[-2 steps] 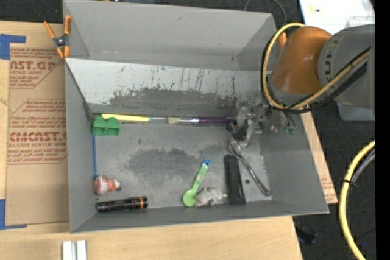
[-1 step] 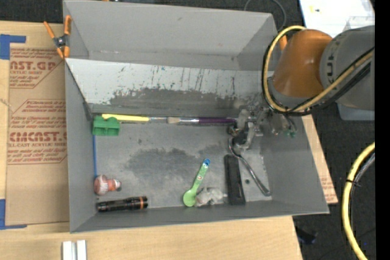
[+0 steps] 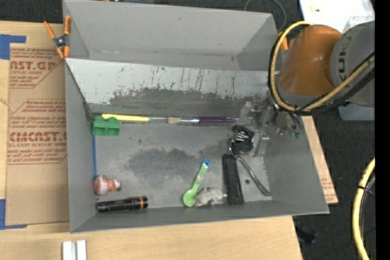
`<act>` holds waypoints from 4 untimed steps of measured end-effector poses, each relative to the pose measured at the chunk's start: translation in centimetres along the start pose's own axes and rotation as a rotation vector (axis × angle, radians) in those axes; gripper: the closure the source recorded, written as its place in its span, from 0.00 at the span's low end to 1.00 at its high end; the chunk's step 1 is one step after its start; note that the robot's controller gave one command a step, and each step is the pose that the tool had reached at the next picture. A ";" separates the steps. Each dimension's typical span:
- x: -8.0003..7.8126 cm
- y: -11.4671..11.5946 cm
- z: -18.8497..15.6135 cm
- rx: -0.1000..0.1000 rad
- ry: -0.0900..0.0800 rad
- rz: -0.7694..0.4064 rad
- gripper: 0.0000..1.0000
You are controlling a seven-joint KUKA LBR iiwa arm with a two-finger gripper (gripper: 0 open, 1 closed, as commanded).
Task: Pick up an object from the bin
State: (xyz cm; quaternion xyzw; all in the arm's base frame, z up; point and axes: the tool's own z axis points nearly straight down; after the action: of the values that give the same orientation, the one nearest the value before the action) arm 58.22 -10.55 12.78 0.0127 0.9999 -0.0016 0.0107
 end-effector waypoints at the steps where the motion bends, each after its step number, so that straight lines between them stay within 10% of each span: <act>1: 0.1 0.0 0.1 0.000 0.002 0.000 0.00; 4: -0.4 -2.0 5.4 -0.001 -0.003 0.114 0.00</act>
Offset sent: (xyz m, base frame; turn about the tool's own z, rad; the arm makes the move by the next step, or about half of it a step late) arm 0.0079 -0.0443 -0.0578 0.1405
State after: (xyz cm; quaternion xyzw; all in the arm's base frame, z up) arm 58.65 -12.61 7.40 0.0698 0.9975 -0.0004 0.0122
